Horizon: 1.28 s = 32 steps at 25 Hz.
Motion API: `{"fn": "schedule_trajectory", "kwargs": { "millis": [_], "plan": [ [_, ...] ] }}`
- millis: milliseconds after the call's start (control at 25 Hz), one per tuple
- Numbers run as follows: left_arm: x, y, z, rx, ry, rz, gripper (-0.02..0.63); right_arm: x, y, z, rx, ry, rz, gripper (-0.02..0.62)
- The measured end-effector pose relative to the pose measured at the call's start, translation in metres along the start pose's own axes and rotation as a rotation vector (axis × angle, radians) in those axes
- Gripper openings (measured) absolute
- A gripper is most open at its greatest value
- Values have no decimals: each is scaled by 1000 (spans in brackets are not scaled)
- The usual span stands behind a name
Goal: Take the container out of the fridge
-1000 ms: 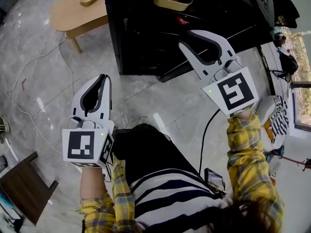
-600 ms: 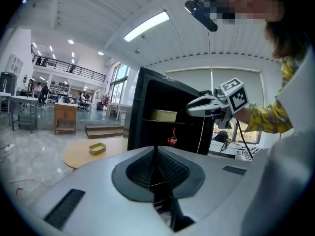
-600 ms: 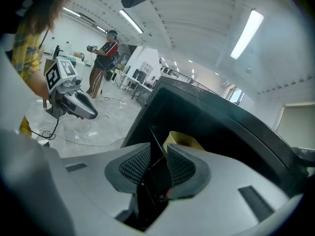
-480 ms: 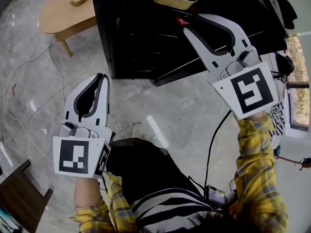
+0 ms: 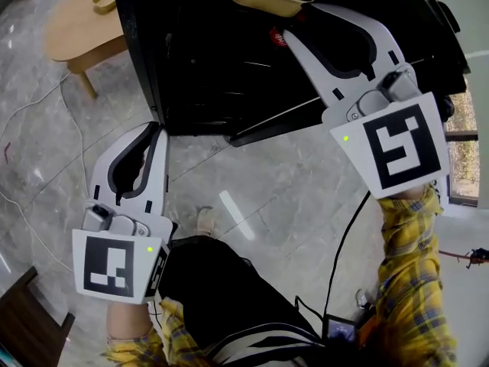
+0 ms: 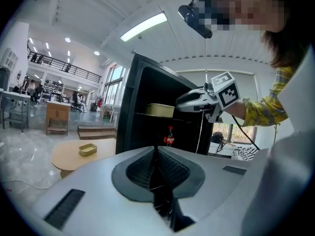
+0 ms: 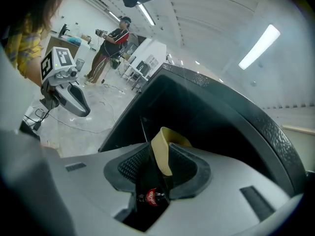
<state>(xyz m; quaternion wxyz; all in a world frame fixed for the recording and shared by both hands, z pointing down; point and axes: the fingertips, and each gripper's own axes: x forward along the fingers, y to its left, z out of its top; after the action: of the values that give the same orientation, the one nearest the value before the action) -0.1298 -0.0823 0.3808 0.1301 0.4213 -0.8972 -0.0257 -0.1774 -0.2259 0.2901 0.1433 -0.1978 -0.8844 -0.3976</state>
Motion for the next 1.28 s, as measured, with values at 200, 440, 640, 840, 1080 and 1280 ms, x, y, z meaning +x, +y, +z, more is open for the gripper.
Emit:
{"fn": "schedule_trajectory", "kwargs": {
  "millis": [200, 440, 640, 840, 1080, 1280],
  "plan": [
    [15, -5, -3, -10, -14, -21, 35, 18, -11, 2, -37, 3, 3, 122],
    [17, -7, -13, -67, 42, -18, 35, 34, -16, 1, -112, 40, 31, 124],
    [24, -1, -10, -37, 6, -19, 35, 45, -14, -9, -172, 94, 69, 124],
    [25, 6, -10, -50, 14, -17, 35, 50, -8, -9, -210, 116, 109, 89],
    [24, 11, -3, -35, 4, -17, 35, 49, -3, -9, -191, 122, 166, 62],
    [21, 14, 2, -56, 41, -8, 35, 48, -1, -12, -198, 150, 200, 41]
  ]
}}
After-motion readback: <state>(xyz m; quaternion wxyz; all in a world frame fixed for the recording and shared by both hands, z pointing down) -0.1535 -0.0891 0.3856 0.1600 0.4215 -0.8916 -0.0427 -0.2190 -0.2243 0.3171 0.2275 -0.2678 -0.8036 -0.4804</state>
